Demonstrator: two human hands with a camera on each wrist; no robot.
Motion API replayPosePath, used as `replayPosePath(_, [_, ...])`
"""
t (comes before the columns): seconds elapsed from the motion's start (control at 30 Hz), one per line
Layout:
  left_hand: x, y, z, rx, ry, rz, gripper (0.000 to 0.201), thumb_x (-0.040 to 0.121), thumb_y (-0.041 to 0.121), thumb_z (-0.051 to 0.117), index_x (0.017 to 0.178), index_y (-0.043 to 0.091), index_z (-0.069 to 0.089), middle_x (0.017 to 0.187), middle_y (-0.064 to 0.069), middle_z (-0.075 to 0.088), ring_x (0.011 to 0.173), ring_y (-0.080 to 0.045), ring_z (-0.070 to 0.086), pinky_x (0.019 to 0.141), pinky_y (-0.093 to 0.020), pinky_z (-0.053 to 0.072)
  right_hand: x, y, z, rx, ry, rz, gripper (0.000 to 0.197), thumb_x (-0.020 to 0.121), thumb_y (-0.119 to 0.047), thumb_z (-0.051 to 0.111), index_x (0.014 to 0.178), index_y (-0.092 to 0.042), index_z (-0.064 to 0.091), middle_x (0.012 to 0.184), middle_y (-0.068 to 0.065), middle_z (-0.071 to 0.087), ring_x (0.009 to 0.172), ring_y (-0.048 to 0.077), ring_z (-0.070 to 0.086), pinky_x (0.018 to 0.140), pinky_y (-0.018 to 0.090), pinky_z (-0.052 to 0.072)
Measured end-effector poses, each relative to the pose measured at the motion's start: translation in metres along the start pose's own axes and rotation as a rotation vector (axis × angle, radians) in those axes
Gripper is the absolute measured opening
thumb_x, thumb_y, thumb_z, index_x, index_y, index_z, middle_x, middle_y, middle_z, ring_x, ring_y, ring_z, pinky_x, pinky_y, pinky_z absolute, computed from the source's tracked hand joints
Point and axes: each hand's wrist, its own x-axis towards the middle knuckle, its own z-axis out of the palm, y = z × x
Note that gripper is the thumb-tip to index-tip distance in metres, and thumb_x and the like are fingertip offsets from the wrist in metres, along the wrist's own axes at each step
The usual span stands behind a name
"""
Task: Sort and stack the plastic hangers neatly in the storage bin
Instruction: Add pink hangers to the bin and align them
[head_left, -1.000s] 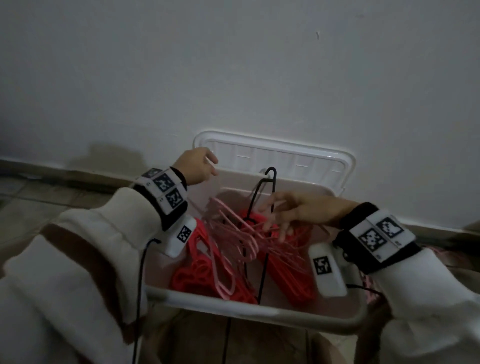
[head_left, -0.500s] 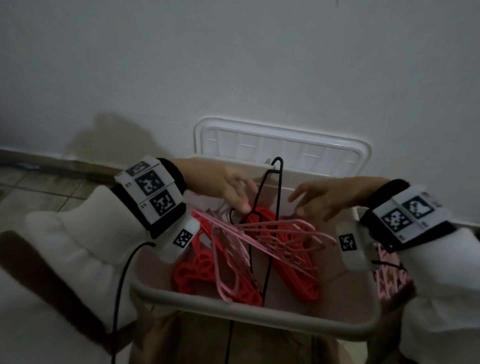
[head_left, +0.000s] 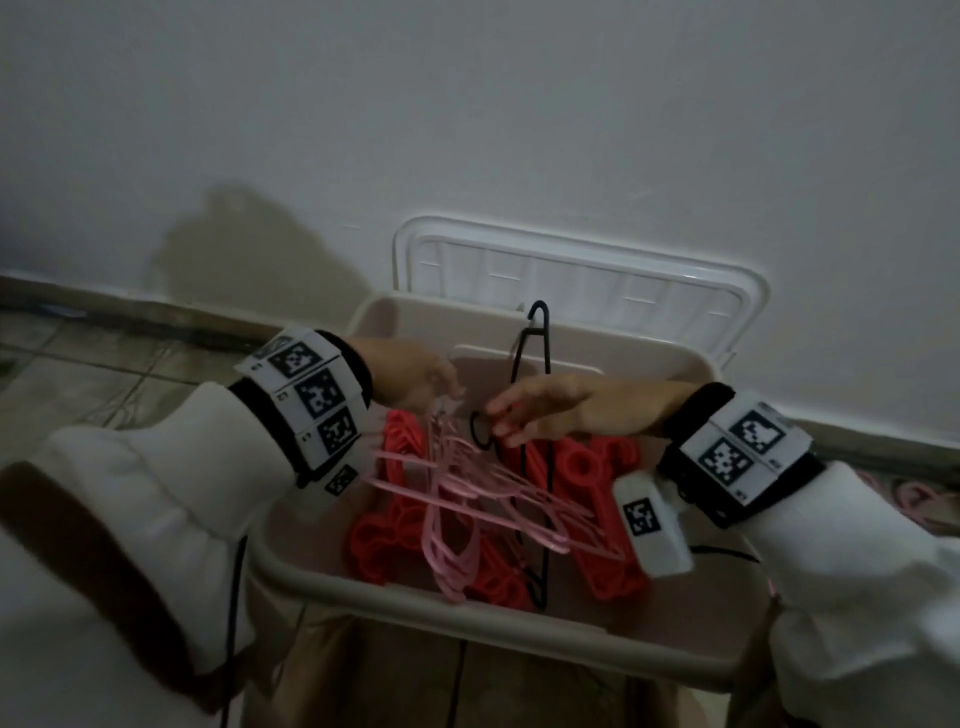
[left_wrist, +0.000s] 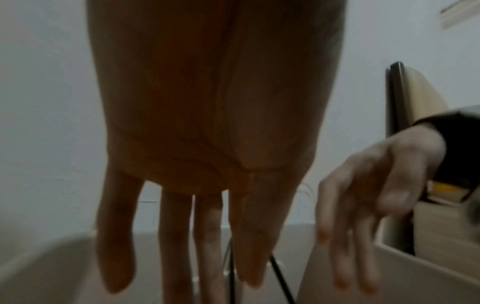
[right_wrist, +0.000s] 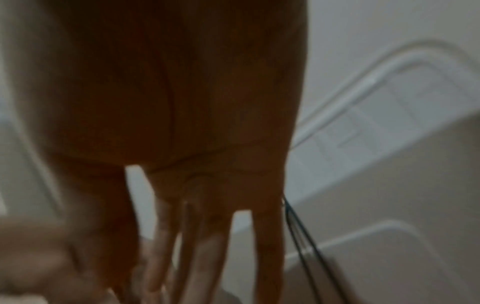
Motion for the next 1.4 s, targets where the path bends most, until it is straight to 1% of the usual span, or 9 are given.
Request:
replayPosePath(0.13, [0.004, 0.014, 0.0, -0.126, 0.038, 0.153, 0.039, 0.094, 0.002, 0.041, 0.131, 0.013, 0.05, 0.121, -0.009, 0.06, 0.11, -0.022, 0.056, 0.08, -0.015, 0.039, 0.008, 0.016, -0.008, -0.638, 0.284, 0.271, 0.027, 0.091, -0.015, 0.053, 0.117, -0.006, 0.056, 0.118, 0.007, 0.059, 0.11, 0.024, 0.055, 0.085, 0.024, 0.041])
replayPosePath(0.3, [0.015, 0.032, 0.015, -0.193, -0.231, 0.23, 0.036, 0.095, 0.02, 0.051, 0.131, 0.013, 0.053, 0.129, -0.006, 0.057, 0.116, -0.018, 0.052, 0.085, -0.015, 0.041, 0.031, 0.046, -0.013, -0.461, 0.452, 0.405, 0.035, 0.088, -0.022, 0.06, 0.113, 0.001, 0.051, 0.123, 0.021, 0.057, 0.11, 0.032, 0.056, 0.095, 0.035, 0.045])
replayPosePath(0.43, [0.021, 0.03, 0.029, -0.09, -0.408, 0.208, 0.038, 0.093, 0.008, 0.05, 0.129, 0.019, 0.055, 0.13, -0.001, 0.054, 0.109, -0.012, 0.051, 0.089, -0.021, 0.036, 0.045, 0.049, -0.007, -0.404, 0.367, 0.328, 0.041, 0.093, -0.019, 0.054, 0.128, -0.001, 0.043, 0.12, 0.018, 0.06, 0.102, 0.031, 0.059, 0.076, 0.029, 0.043])
replayPosePath(0.6, [0.024, 0.022, 0.032, -0.166, -0.454, 0.181, 0.051, 0.079, -0.006, 0.062, 0.123, 0.018, 0.058, 0.092, 0.007, 0.058, 0.078, -0.01, 0.051, 0.069, -0.022, 0.042, 0.061, 0.06, -0.009, -0.676, 0.526, 0.281, 0.032, 0.09, -0.029, 0.054, 0.116, -0.011, 0.053, 0.112, 0.01, 0.065, 0.102, 0.027, 0.061, 0.091, 0.033, 0.047])
replayPosePath(0.67, [0.025, 0.02, 0.034, -0.154, -0.455, 0.177, 0.051, 0.076, -0.003, 0.068, 0.122, 0.019, 0.059, 0.083, 0.011, 0.057, 0.075, -0.007, 0.052, 0.067, -0.02, 0.042, 0.062, 0.061, -0.006, -0.462, 0.458, 0.226, 0.036, 0.09, -0.02, 0.057, 0.121, -0.006, 0.048, 0.112, 0.006, 0.06, 0.101, 0.023, 0.058, 0.083, 0.017, 0.045])
replayPosePath(0.77, [0.025, 0.016, 0.037, -0.184, -0.432, 0.183, 0.047, 0.077, 0.0, 0.069, 0.12, 0.017, 0.063, 0.086, 0.008, 0.063, 0.077, -0.006, 0.053, 0.072, -0.021, 0.042, 0.067, 0.061, 0.004, -0.393, 0.27, 0.219, 0.027, 0.094, -0.012, 0.05, 0.118, 0.0, 0.055, 0.11, 0.012, 0.061, 0.1, 0.021, 0.054, 0.08, 0.021, 0.039])
replayPosePath(0.9, [0.024, 0.01, 0.035, -0.277, -0.392, 0.179, 0.044, 0.076, -0.007, 0.066, 0.118, 0.004, 0.063, 0.113, -0.016, 0.067, 0.089, -0.011, 0.057, 0.071, -0.014, 0.043, 0.073, 0.063, 0.004, -0.622, 0.36, 0.262, 0.032, 0.098, -0.019, 0.042, 0.121, 0.0, 0.051, 0.118, 0.018, 0.06, 0.109, 0.03, 0.056, 0.088, 0.031, 0.038])
replayPosePath(1.17, [0.026, 0.002, 0.034, -0.374, -0.402, 0.113, 0.043, 0.082, -0.018, 0.05, 0.122, -0.004, 0.057, 0.115, -0.026, 0.06, 0.052, 0.007, 0.055, 0.048, -0.006, 0.041, 0.06, 0.047, -0.016, -0.46, 0.628, -0.008, 0.009, 0.094, -0.016, 0.047, 0.097, -0.024, 0.044, 0.098, 0.014, 0.066, 0.094, 0.035, 0.062, 0.084, 0.047, 0.05])
replayPosePath(1.4, [0.024, 0.007, 0.037, -0.266, -0.36, 0.046, 0.045, 0.085, -0.015, 0.037, 0.123, 0.001, 0.055, 0.121, -0.018, 0.062, 0.069, -0.006, 0.052, 0.05, -0.005, 0.039, 0.033, 0.024, -0.019, -0.299, 0.857, -0.374, 0.012, 0.096, -0.011, 0.043, 0.092, -0.021, 0.038, 0.081, 0.004, 0.065, 0.076, 0.026, 0.065, 0.073, 0.046, 0.054])
